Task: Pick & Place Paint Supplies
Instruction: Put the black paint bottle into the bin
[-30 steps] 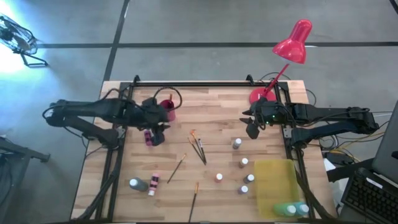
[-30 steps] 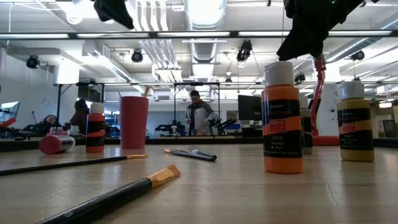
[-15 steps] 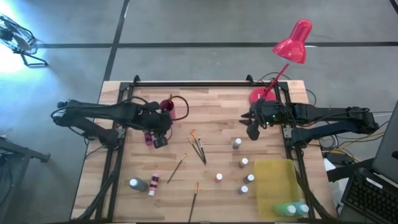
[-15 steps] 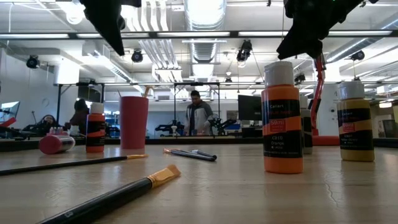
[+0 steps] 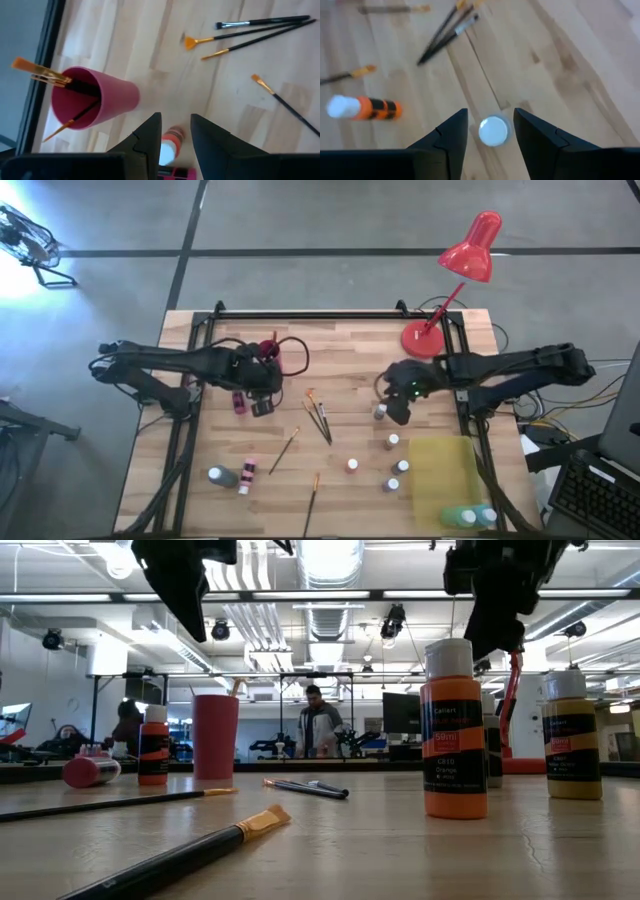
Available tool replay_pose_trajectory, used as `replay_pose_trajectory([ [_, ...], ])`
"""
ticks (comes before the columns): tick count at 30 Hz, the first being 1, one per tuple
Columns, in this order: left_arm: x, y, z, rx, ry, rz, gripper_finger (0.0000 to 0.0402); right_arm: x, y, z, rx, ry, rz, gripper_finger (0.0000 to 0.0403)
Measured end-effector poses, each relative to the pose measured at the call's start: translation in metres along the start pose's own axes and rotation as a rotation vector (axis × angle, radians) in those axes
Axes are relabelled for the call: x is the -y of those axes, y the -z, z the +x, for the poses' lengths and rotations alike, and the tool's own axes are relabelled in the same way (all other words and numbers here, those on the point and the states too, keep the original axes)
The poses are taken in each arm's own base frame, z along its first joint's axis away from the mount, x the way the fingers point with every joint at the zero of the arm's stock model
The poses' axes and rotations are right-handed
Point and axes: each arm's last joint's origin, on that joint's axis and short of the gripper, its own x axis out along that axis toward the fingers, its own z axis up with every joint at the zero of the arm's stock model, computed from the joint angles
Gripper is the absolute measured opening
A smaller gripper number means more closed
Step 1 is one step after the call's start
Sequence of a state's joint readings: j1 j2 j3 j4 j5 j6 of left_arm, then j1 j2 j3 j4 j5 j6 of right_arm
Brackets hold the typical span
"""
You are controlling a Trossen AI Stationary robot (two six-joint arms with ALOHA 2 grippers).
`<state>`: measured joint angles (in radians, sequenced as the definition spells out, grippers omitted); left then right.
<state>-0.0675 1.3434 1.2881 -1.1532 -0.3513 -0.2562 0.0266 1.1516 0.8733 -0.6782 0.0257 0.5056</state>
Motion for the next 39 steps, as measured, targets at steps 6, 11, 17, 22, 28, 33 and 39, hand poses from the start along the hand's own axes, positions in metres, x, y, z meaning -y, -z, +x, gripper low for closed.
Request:
replay_pose_trajectory([
  [6, -0.004, -0.001, 0.001, 0.003, -0.031, -0.013, 0.0110, -0.014, -0.015, 0.007, -0.147, 0.108, -0.067, 0.0174],
  [11, -0.005, 0.000, 0.001, -0.005, -0.054, -0.007, 0.0110, -0.025, -0.031, 0.007, -0.180, 0.199, -0.116, 0.0172],
  [17, -0.010, 0.017, -0.006, -0.122, -0.056, -0.027, 0.0110, -0.032, -0.045, 0.002, -0.181, 0.227, -0.161, 0.0161],
  [22, -0.010, 0.037, -0.029, -0.176, 0.067, -0.104, 0.0110, -0.030, -0.044, -0.002, -0.171, 0.247, -0.168, 0.0151],
  [28, -0.004, 0.063, -0.065, -0.104, 0.195, -0.208, 0.0110, -0.025, -0.043, -0.005, -0.147, 0.294, -0.162, 0.0152],
  [33, 0.013, 0.084, -0.087, -0.084, 0.286, -0.241, 0.0110, -0.019, -0.044, -0.005, -0.141, 0.309, -0.114, 0.0169],
  [39, 0.039, 0.106, -0.102, -0.113, 0.351, -0.196, 0.0110, -0.014, -0.044, -0.006, -0.112, 0.358, -0.061, 0.0190],
])
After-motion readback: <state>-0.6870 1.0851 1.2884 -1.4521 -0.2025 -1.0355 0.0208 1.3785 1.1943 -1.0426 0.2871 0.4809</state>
